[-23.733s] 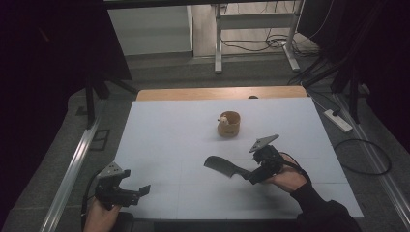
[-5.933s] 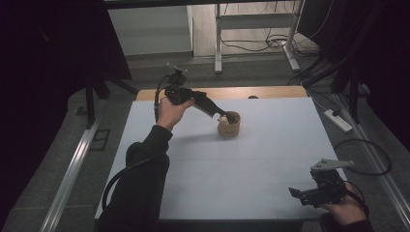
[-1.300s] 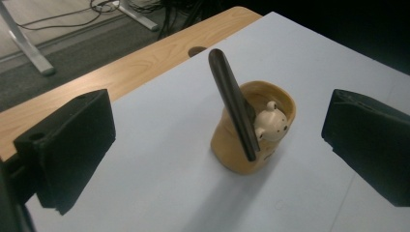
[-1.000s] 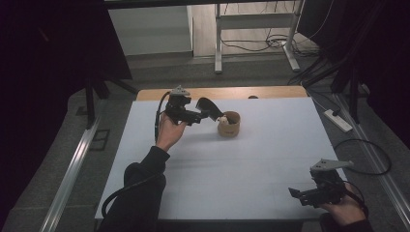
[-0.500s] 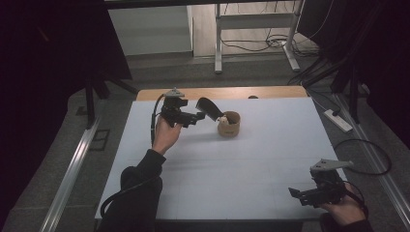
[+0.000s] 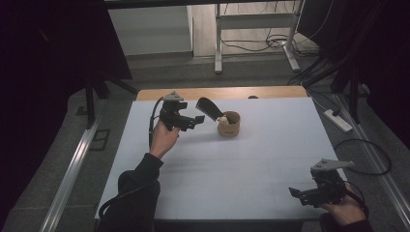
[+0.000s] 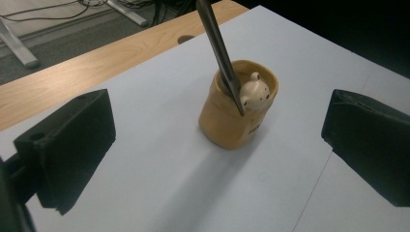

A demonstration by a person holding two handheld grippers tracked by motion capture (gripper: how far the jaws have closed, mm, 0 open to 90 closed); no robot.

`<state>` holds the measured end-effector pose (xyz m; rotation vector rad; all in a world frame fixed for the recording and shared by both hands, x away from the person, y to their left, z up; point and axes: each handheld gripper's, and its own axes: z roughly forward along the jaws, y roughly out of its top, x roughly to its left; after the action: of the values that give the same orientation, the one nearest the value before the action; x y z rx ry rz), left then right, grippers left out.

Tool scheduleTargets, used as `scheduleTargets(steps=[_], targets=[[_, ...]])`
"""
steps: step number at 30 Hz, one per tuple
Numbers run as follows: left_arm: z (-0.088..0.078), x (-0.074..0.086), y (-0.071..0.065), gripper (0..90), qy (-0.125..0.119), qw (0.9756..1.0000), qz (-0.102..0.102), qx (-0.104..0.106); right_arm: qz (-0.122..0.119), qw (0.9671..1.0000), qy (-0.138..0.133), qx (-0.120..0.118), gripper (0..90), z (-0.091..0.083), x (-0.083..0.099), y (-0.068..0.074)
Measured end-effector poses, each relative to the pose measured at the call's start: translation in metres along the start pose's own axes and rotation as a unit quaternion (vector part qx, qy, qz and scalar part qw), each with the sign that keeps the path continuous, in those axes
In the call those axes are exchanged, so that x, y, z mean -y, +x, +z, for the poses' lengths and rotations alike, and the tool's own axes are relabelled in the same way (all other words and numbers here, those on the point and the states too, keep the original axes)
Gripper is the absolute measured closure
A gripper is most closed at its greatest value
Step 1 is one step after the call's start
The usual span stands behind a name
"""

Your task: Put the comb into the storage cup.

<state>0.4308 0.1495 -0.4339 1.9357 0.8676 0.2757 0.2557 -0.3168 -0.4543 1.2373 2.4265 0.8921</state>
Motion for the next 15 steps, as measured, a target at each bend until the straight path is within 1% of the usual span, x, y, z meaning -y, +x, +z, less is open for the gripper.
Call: scheduleTargets(steps=[3, 10, 15], targets=[[-0.0012, 0.0027, -0.0012, 0.0, -0.001, 1.0, 0.0, -0.002, 0.001, 1.0, -0.002, 0.001, 0.0, -0.0004, 0.0, -0.0001], [-0.0018, 0.0073, -0.0037, 0.0, 0.01, 0.9999, 0.002, -0.006, 0.0, 1.0, -0.008, 0.004, 0.0, -0.0018, -0.0001, 0.0008], [-0.0019, 0.0099, -0.0061, 0.0, 0.011, 0.9999, -0.003, -0.002, 0.002, 0.9998, -0.018, 0.01, 0.0, -0.0029, 0.0, 0.0001]])
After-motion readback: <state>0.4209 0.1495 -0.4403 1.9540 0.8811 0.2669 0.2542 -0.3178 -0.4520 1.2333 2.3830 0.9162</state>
